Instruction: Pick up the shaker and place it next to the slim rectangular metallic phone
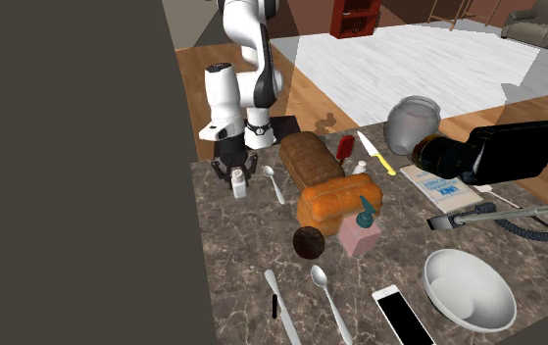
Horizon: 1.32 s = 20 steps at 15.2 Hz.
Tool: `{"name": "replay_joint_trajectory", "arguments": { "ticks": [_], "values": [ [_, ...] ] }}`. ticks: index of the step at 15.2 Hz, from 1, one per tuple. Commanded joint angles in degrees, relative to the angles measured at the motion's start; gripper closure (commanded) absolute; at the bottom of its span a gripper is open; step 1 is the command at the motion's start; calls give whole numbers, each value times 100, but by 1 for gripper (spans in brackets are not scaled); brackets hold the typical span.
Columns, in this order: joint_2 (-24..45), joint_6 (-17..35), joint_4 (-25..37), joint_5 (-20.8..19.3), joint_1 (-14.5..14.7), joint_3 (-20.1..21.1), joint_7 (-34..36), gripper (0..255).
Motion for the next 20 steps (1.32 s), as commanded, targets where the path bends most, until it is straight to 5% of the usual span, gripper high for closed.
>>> {"name": "replay_joint_trajectory", "arguments": {
  "ticks": [1,10,20],
  "values": [
    [-91,-159,72,-72,-14,8,62,255],
    [-368,-794,449,-278,-54,50,263,255],
    [869,-867,1823,-388,444,638,1456,255]
  ]
}}
